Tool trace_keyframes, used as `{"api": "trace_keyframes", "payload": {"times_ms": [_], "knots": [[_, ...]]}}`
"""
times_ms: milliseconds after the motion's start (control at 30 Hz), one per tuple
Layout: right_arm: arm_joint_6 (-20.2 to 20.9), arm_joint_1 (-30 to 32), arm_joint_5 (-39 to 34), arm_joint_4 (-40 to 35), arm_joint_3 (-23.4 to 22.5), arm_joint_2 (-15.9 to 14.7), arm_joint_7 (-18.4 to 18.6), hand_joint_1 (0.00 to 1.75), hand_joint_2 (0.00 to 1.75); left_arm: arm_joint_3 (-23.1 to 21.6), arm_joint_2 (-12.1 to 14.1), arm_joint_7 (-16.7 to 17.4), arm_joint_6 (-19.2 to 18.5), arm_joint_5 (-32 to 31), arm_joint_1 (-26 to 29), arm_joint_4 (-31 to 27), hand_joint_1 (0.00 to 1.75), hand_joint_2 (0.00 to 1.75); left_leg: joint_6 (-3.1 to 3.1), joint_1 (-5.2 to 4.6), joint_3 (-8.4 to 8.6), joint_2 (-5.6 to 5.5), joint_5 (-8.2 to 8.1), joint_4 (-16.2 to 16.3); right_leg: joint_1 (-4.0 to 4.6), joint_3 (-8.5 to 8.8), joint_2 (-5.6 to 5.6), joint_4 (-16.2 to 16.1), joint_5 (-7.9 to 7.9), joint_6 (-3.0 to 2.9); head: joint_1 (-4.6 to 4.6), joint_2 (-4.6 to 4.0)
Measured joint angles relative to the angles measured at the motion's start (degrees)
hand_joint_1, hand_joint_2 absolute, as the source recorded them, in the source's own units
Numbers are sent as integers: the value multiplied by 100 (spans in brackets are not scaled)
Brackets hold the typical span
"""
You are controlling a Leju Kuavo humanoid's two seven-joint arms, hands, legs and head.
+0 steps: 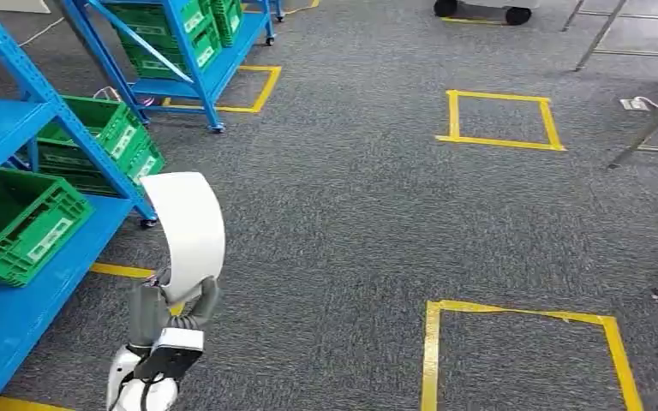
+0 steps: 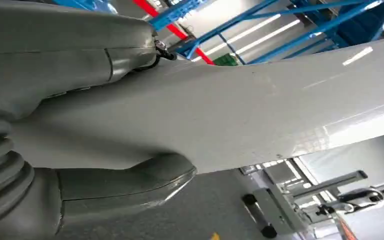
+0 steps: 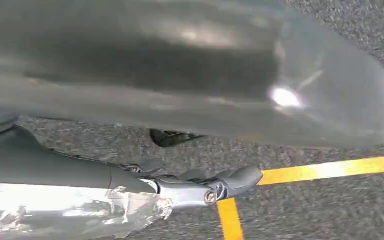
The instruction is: Take the parts from the cabinet and place them on the table.
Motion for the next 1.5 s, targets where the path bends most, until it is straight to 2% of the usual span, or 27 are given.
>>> {"api": "trace_keyframes", "payload": {"times_ms": [67, 133, 167, 200, 300, 333, 367, 400, 467, 533, 633, 667, 733, 833, 900, 933, 1000, 1033, 1067, 1100, 1133, 1167, 1200, 1233, 1333, 1400, 1500], "knots": [[0, 9, 48, -4, -31, 11, 31, 0, 0, 0, 11, 0, 28, -11, 7, 0, 175, 175, -15, 19, 160, -8, 372, -384, -24, 3, 133, 10, 11, 22, 0, 0], [0, 10, 103, -22, -37, 20, 41, 0, 0, -2, 20, 0, 39, -39, 8, 0, 175, 175, -84, 98, 650, -171, 861, -1354, -63, -6, 270, 63, -5, 82, 0, 0], [-13, 7, 159, -46, -52, 17, 48, 0, 0, -9, 26, 0, 37, -59, 5, 0, 175, 175, -135, 143, 786, -427, 782, -1631, -39, -62, 327, 130, -31, 137, -11, 0], [-33, -6, 210, -63, -70, 20, 50, 0, 0, -17, 22, 0, 39, -92, 11, 0, 175, 175, -38, 132, 781, -424, 757, -1664, -45, -122, 398, 169, -53, 162, -4, 0], [-18, 57, 364, -102, -96, 33, 48, 0, 0, -91, 26, 0, 50, -253, 3, 4, 175, 175, 107, 106, 781, -293, 741, -1691, -66, -130, 458, 156, -10, 229, 5, 0], [38, 77, 420, -129, -112, 28, 41, 0, 0, -138, 24, 0, 59, -289, 4, 11, 175, 175, 143, 111, 832, -233, 746, -1700, -67, -175, 356, 204, -28, 244, -7, 0], [114, 89, 474, -155, -125, 28, 39, 0, 0, -162, 22, 0, 81, -304, 3, 15, 175, 175, 175, 106, 873, -200, 738, -1700, -37, -256, 105, 400, -95, 270, 39, 0], [181, 91, 526, -194, -144, 28, 39, 0, 0, -181, 24, 0, 109, -324, 3, 15, 175, 175, 193, 89, 900, -143, 724, -1698, -39, -471, -36, 784, -246, 297, 61, 0], [265, 130, 612, -291, -192, 28, 50, 0, 0, -201, 39, 0, 135, -337, 7, 24, 175, 175, 220, 62, 953, -18, 664, -1697, -49, -1011, -135, 1672, -559, 311, 59, 0], [317, 197, 704, -394, -230, 33, 77, 0, 0, -230, 42, 0, 155, -337, 10, 35, 175, 175, 221, 43, 1047, 82, 568, -1697, -48, -1285, -140, 1946, -568, 294, 57, 0], [348, 272, 774, -520, -289, 46, 92, 0, 0, -262, 39, 0, 184, -345, 7, 37, 175, 175, 196, 32, 1296, 228, 359, -1711, -18, -791, -249, 730, 98, 202, 57, 0], [354, 280, 798, -542, -313, 55, 92, 0, 0, -264, 39, 0, 197, -356, 3, 37, 175, 175, 178, 27, 1360, 268, 292, -1727, 22, -623, -507, 327, 375, 145, 63, 0], [358, 252, 831, -603, -343, 79, 100, 0, 0, -271, 39, 0, 212, -372, 1, 37, 175, 175, 92, 11, 1458, 332, 202, -1818, 68, -606, -512, 285, 136, 115, 68, 0], [372, 293, 879, -664, -365, 96, 107, 0, 0, -289, 37, 0, 223, -374, -11, 44, 175, 175, -29, 42, 1598, 350, 388, -1747, 46, -300, -321, 87, 257, -5, 46, 2], [376, 291, 922, -686, -391, 98, 114, 0, 0, -293, 41, 0, 225, -332, -22, 46, 175, 175, -38, 57, 1278, 104, 502, -1113, 31, -164, -231, 22, 212, -66, 28, 0], [391, 262, 960, -702, -422, 98, 111, 0, 0, -293, 61, 0, 227, -308, -20, 46, 175, 175, -64, 57, 970, 50, 389, -727, 26, -123, -155, 6, 174, -96, 26, 0], [413, 236, 1086, -708, -490, 114, 107, 0, 0, -297, 90, 0, 297, -299, -18, 46, 175, 175, -91, 57, 501, 21, -201, -362, 27, -36, 14, 2, 63, -100, 15, 0], [428, 237, 1150, -713, -527, 125, 105, 0, 0, -310, 98, 0, 350, -306, -18, 46, 175, 175, -80, 56, 372, 17, -343, -380, 27, 27, 88, 3, 9, -81, 22, 0], [442, 236, 1202, -715, -575, 129, 105, 0, 0, -335, 109, 0, 387, -319, -20, 46, 175, 175, -78, 56, 316, 14, -273, -501, 26, 110, 163, 6, -50, -65, 15, 0], [446, 236, 1239, -717, -627, 133, 103, 0, 0, -363, 122, 0, 409, -328, -22, 48, 175, 175, -71, 58, 338, 1, 24, -782, 22, 211, 230, 9, -113, -59, 20, 0], [448, 235, 1252, -717, -666, 144, 105, 0, 0, -385, 129, 0, 415, -334, -24, 48, 175, 175, -76, 68, 408, -55, 491, -1187, 11, 305, 291, 16, -180, -45, 19, 0], [418, 232, 1274, -717, -708, 155, 107, 0, 0, -393, 135, 0, 422, -337, -24, 55, 175, 175, -115, 105, 454, -259, 1056, -1613, 11, 254, 335, 17, -245, -15, 11, 0], [380, 179, 1292, -717, -756, 162, 107, 0, 0, -398, 144, 0, 433, -339, -30, 68, 175, 175, -94, 112, 386, -342, 1167, -1760, 31, 342, 411, 131, -301, 8, -9, -2], [343, 153, 1307, -717, -791, 188, 111, 0, 0, -404, 155, 0, 428, -341, -35, 81, 175, 175, -12, 87, 385, -315, 1129, -1730, 24, 298, 451, 112, -344, 41, -9, 0], [293, 147, 1324, -717, -861, 232, 116, 0, 0, -415, 140, 2, 441, -343, -81, 90, 175, 175, 101, 86, 413, -227, 1202, -1747, -17, 260, 518, 63, -404, 133, 11, 0], [267, 118, 1335, -715, -913, 243, 109, 0, 0, -435, 122, 0, 433, -348, -95, 90, 175, 175, 173, 86, 474, -142, 1165, -1757, 6, 122, 138, 402, -621, 197, 70, 0], [232, 63, 1353, -688, -944, 245, 92, 0, 0, -433, 129, 2, 428, -354, -91, 101, 175, 175, 210, 50, 525, 22, 1084, -1754, -30, -658, -120, 1708, -1106, 261, 79, 0]]}}
